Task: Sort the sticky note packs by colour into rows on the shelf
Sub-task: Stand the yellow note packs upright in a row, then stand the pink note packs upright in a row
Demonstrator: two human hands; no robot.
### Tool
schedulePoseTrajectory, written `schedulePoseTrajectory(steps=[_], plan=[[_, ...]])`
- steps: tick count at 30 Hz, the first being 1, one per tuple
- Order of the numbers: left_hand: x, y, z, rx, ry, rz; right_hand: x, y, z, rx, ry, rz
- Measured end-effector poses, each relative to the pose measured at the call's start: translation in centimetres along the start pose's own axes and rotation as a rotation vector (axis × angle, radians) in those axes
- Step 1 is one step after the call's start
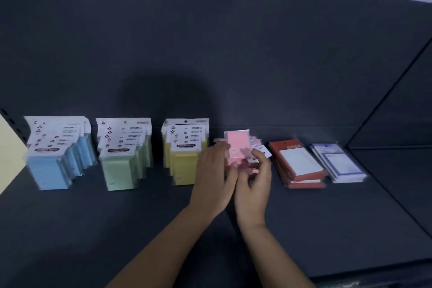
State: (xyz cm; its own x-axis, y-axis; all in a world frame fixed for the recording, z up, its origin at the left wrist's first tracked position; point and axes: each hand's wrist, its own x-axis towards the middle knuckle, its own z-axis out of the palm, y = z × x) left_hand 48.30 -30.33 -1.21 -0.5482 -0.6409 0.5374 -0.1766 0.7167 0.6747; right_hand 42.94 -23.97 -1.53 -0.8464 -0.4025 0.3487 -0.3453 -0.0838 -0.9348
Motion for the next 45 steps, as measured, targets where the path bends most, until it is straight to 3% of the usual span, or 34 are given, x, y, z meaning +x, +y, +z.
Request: schedulePoseTrajectory(steps=[6,8,13,19,23,27,32,40,45], plan=[[1.3,0.5,3.2,0.327,-0.194,-0.249,3.0,-0.1,-2.4,0.25,-0.236,0.447],[1.0,0.8,3.7,0.267,-0.127,-0.245,3.6,0.1,-3.0,0.337,-0.265,0.523],[1.1,3.6,5.0,-0.171,0.132,-0.41,5.2,0.6,-4.9,0.556,-0.345,0.662],[1.1,7.2,5.1,-0.231,0.346,-0.314,5.0,1.5,-6.6,0.829,-0.422,0.778],[-1.3,8.1,4.3,-0.347,0.245,-0.348,4.1,2.3,-7.8,0.676,-0.397,0.603],[-3.6,7.0,2.5,-0.491,0.116,-0.5,3.1,2.0,-8.9,0.438,-0.548,0.377],[-6.1,4.8,0.3,-0.323,0.13,-0.507,0.8,1.8,-7.6,0.238,-0.737,0.21],[-9.5,0.0,-4.6,0.08,0.076,-0.478,-4.1,1.1,-2.0,-0.257,-0.877,-0.024],[-10.8,-1.8,-4.7,0.589,-0.163,-0.581,-5.4,0.7,-0.7,-0.7,-0.952,-0.242]])
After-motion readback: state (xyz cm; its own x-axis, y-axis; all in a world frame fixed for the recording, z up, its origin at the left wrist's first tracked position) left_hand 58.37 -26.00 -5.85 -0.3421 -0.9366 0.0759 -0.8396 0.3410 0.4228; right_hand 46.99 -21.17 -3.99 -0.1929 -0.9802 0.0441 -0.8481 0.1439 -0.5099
